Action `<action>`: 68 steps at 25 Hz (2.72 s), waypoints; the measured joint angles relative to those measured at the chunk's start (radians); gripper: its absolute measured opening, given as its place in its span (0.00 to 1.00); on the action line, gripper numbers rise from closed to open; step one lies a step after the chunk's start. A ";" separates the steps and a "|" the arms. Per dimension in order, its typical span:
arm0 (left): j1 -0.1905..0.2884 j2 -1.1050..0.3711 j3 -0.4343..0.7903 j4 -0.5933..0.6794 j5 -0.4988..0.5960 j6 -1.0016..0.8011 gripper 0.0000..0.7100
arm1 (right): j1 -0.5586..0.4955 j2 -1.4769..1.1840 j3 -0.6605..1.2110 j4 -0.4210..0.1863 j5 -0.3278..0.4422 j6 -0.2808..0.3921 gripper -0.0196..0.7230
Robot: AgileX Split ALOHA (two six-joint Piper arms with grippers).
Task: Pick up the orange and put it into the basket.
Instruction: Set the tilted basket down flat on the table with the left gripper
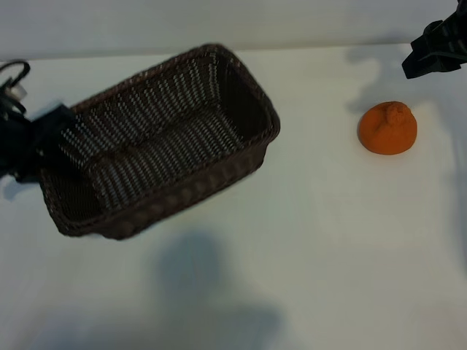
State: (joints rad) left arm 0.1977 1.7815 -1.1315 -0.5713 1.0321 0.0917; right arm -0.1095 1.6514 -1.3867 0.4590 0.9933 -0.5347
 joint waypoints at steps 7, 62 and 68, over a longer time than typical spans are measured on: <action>-0.001 -0.001 -0.248 0.049 0.144 -0.025 0.23 | 0.000 0.000 0.000 0.000 0.000 0.000 0.61; -0.383 0.437 -0.618 0.186 0.132 -0.092 0.23 | 0.000 0.000 0.000 0.012 -0.002 0.000 0.61; -0.389 0.468 -0.618 0.185 0.132 -0.098 0.23 | 0.000 0.000 0.000 0.015 -0.002 0.000 0.61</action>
State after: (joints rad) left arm -0.1910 2.2499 -1.7500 -0.3860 1.1637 -0.0062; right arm -0.1095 1.6514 -1.3867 0.4738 0.9910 -0.5344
